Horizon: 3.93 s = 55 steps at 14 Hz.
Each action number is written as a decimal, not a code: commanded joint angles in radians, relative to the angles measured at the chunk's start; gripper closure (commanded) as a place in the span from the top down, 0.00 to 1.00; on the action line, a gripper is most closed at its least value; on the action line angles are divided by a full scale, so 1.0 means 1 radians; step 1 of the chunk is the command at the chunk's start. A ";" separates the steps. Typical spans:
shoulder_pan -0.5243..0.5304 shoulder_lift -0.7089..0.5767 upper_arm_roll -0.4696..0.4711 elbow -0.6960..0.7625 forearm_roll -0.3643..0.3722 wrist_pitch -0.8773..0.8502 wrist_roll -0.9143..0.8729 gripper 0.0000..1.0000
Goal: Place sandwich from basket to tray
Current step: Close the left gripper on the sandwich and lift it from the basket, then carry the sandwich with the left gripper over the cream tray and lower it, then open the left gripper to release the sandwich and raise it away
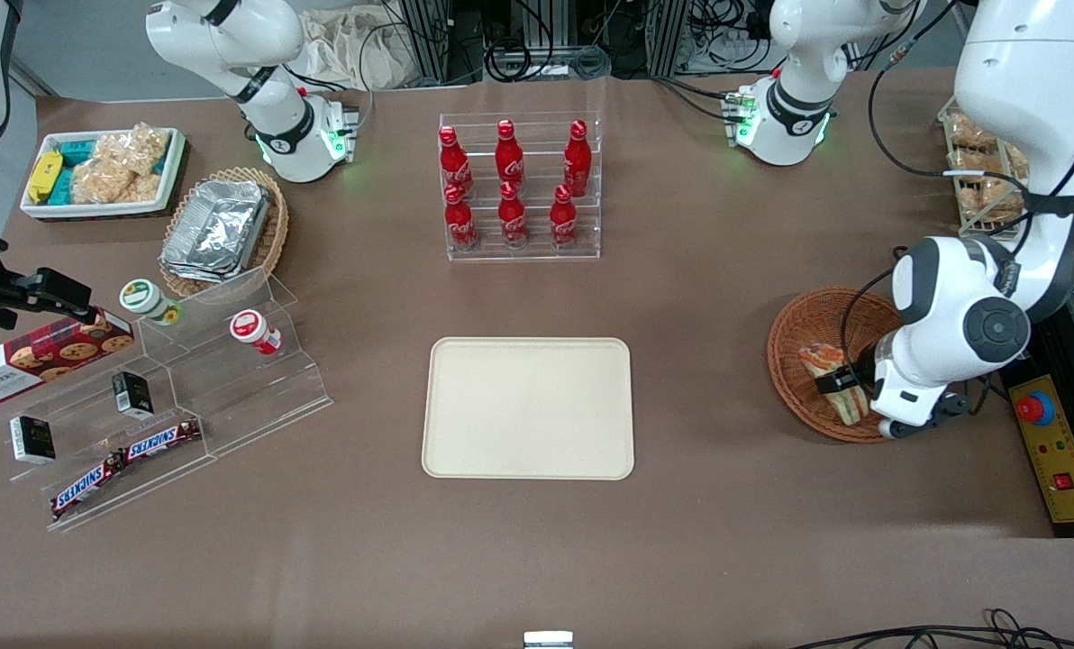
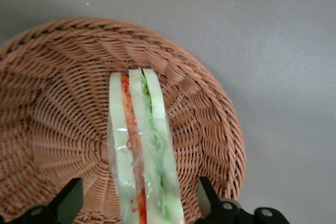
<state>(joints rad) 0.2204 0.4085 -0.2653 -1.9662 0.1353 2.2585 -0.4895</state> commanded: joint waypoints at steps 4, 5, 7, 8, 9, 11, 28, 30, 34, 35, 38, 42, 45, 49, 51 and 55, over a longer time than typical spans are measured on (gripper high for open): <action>0.008 0.009 -0.003 -0.013 0.009 0.041 -0.029 0.30; 0.007 0.001 -0.003 -0.008 0.009 0.029 -0.024 0.17; 0.000 -0.046 -0.008 0.033 0.009 -0.102 -0.014 0.00; 0.000 -0.063 -0.012 0.087 0.010 -0.197 -0.011 0.00; 0.000 -0.079 -0.026 0.157 0.010 -0.306 -0.007 0.00; 0.002 -0.094 -0.049 0.312 0.007 -0.501 -0.007 0.00; -0.335 0.143 -0.207 0.547 0.012 -0.257 -0.029 0.00; -0.427 0.212 -0.155 0.549 0.013 -0.170 -0.037 0.00; -0.518 0.335 -0.083 0.546 0.009 -0.005 -0.038 0.00; -0.518 0.358 -0.083 0.546 0.009 0.018 -0.038 0.03; -0.529 0.378 -0.081 0.546 0.004 0.024 -0.049 0.89; -0.526 0.356 -0.080 0.549 0.010 -0.017 -0.095 0.99; -0.498 0.264 -0.081 0.593 0.009 -0.231 -0.098 0.99; -0.360 0.075 -0.089 0.596 -0.006 -0.471 -0.078 0.99; -0.275 0.008 -0.089 0.596 -0.005 -0.546 0.004 0.99; -0.112 -0.109 -0.085 0.599 -0.006 -0.680 0.297 0.99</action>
<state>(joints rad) 0.0428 0.3646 -0.3425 -1.3318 0.1364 1.6116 -0.3042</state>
